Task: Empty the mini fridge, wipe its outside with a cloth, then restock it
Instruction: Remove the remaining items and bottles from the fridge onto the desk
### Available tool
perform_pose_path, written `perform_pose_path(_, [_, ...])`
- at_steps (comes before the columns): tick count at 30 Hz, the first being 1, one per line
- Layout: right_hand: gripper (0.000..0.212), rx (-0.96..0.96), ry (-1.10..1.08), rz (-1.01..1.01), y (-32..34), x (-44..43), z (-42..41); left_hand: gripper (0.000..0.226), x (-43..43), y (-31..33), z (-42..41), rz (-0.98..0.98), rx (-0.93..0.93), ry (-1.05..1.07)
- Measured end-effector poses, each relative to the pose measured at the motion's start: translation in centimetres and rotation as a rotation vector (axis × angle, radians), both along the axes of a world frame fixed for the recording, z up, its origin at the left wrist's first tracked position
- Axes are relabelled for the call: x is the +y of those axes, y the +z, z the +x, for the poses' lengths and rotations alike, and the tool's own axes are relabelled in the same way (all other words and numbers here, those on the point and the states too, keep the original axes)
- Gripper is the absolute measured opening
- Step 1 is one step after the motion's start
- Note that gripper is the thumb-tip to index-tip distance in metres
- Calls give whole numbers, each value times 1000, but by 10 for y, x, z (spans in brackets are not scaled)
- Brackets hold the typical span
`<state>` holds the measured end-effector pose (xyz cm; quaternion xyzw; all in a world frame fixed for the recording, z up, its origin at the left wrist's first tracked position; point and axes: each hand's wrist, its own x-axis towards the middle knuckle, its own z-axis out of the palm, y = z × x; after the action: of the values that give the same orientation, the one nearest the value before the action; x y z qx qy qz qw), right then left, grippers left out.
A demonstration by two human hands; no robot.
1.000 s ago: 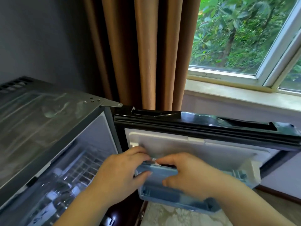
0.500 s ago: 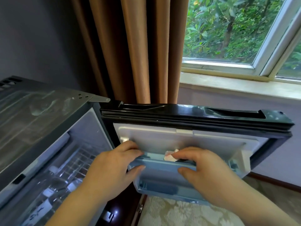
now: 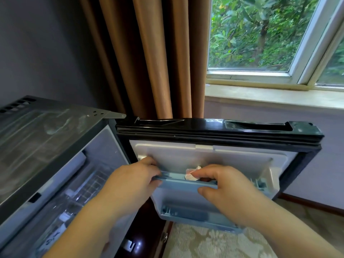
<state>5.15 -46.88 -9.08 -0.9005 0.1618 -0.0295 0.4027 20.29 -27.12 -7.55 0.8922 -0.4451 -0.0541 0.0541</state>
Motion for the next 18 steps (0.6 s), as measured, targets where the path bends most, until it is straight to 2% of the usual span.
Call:
perform_pose_path(4, [37, -11, 16, -9, -1, 0, 0, 10, 1, 2, 2, -105, 72, 37])
perform_pose_path(18, [35, -78, 50, -5, -5, -2, 1, 14, 11, -13, -1, -411, 258, 175])
